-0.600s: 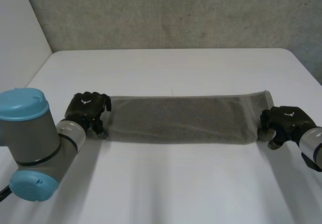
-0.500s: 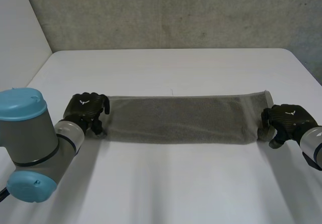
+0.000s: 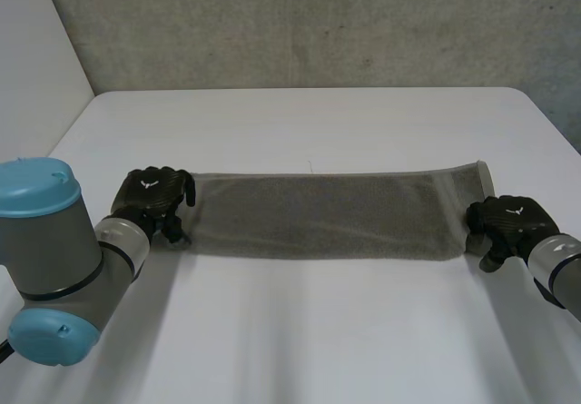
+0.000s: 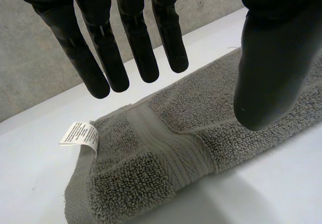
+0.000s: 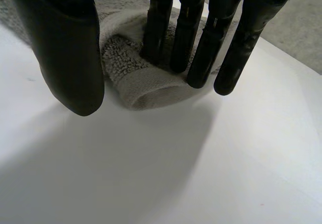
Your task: Fold the towel.
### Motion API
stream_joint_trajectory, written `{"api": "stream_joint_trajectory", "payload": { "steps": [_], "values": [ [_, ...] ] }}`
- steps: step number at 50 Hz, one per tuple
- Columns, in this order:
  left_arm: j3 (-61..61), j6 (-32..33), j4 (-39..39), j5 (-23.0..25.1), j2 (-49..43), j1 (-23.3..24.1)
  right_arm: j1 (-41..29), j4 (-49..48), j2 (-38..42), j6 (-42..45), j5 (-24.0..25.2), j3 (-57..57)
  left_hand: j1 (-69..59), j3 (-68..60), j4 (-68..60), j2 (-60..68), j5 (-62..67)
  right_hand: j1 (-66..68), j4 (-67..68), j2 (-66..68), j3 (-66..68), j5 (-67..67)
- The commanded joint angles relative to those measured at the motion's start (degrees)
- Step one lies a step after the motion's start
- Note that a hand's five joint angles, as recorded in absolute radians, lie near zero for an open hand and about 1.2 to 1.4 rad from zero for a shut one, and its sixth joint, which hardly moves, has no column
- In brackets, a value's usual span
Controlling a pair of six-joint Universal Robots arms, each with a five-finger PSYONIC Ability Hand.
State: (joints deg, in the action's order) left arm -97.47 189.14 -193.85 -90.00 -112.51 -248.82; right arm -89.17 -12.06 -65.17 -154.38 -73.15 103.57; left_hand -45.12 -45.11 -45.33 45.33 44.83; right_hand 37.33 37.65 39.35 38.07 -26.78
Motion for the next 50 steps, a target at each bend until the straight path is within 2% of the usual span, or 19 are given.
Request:
{"api": "stream_joint_trajectory", "payload": {
  "steps": [1, 2, 14, 16, 24, 33, 38, 40, 41, 43, 44, 45, 46, 48, 49, 50],
  "values": [
    [0.00, 0.00, -0.03, 0.00, 0.01, -0.08, -0.13, -1.39, 1.89, 0.05, -2.79, -1.97, 4.63, 4.62, 4.84, -4.84, -14.33, 29.78, 29.46, 27.76, 29.04, -30.33],
    [0.00, 0.00, -0.03, 0.00, 0.01, -0.08, -0.04, -1.56, 2.24, 0.05, -3.57, -2.40, 4.63, 4.62, 4.84, -4.84, -14.33, 42.54, 42.22, 40.53, 41.80, -43.09],
    [0.00, 0.00, -0.03, 0.09, 0.62, -0.17, 1.80, -1.39, 0.40, 1.45, -5.34, -4.69, 4.80, 4.78, 5.00, -5.00, -14.50, 42.67, 42.35, 40.65, 41.93, -43.22],
    [0.00, -0.09, -0.03, 0.09, 1.06, -0.17, 5.56, -1.04, 0.23, 4.34, -4.81, -5.04, 4.80, 4.78, 5.00, -5.00, -14.50, 42.67, 42.35, 40.65, 41.93, -43.22],
    [0.00, -0.09, 0.06, 0.00, 1.50, -0.26, 12.52, -0.95, 0.40, 14.18, -5.16, -8.37, 4.80, 4.78, 5.00, -5.00, -14.50, 42.67, 42.35, 40.65, 41.93, -43.22],
    [-0.36, -0.09, -0.03, 0.00, 2.73, -0.43, 13.32, 2.57, 0.31, 15.69, -5.16, -14.27, 5.14, 5.12, 5.34, -5.34, -14.84, 42.67, 42.35, 40.65, 41.93, -43.22],
    [-0.27, 0.00, -0.03, 0.00, 2.99, -0.43, 6.72, 6.87, -0.66, 14.11, -5.34, -19.55, 5.14, 5.12, 5.34, -5.34, -14.84, 42.67, 42.35, 40.65, 41.93, -43.22],
    [-0.09, 0.00, -0.03, 0.00, 3.08, -0.43, -2.46, 7.75, -0.83, 12.01, -6.04, -24.27, 5.14, 5.12, 5.34, -5.34, -14.84, 42.67, 42.35, 40.65, 41.93, -43.22],
    [-0.09, 0.00, -0.03, 0.00, 3.08, -0.43, -2.50, 7.75, -0.83, 12.00, -6.04, -24.29, 5.14, 5.12, 5.34, -5.34, -14.84, 42.67, 42.35, 40.65, 41.93, -43.22],
    [-0.09, -0.09, -0.03, 0.00, 3.26, -0.43, -10.46, 7.66, -0.83, 11.04, -6.83, -27.70, 5.30, 5.29, 5.51, -5.51, -15.00, 42.67, 42.35, 40.65, 41.93, -43.22],
    [-0.09, -0.09, -0.03, 0.00, 3.26, -0.43, -10.50, 7.66, -0.83, 11.03, -6.83, -27.72, 5.30, 5.29, 5.51, -5.51, -15.01, 42.67, 42.35, 40.65, 41.93, -43.22],
    [-0.09, -0.09, -0.03, -0.09, 3.52, -0.43, -14.68, 7.49, -0.40, 10.77, -7.01, -29.11, 5.30, 5.29, 5.51, -5.51, -15.01, 42.67, 42.35, 40.65, 41.93, -43.22],
    [-0.09, -0.09, -0.03, -0.09, 3.52, -0.43, -14.72, 7.49, -0.39, 10.77, -7.01, -29.13, 5.30, 5.29, 5.51, -5.51, -15.01, 42.67, 42.35, 40.65, 41.93, -43.22],
    [-0.09, -0.09, -0.03, -0.09, 3.78, -0.43, -24.77, 6.00, 1.79, 11.20, -7.36, -31.84, 5.30, 5.29, 5.51, -5.51, -15.00, 42.67, 42.35, 40.65, 41.93, -43.22],
    [-0.09, -0.09, -0.03, -0.09, 3.79, -0.43, -24.83, 5.99, 1.81, 11.21, -7.36, -31.85, 5.30, 5.29, 5.51, -5.51, -15.01, 42.67, 42.35, 40.65, 41.93, -43.22],
    [0.00, -0.18, -0.03, -0.09, 3.87, -0.43, -29.79, 4.95, 4.33, 11.30, -7.62, -33.16, 5.30, 5.29, 5.51, -5.51, -15.01, 42.67, 42.35, 40.65, 41.93, -43.22]
  ]
}}
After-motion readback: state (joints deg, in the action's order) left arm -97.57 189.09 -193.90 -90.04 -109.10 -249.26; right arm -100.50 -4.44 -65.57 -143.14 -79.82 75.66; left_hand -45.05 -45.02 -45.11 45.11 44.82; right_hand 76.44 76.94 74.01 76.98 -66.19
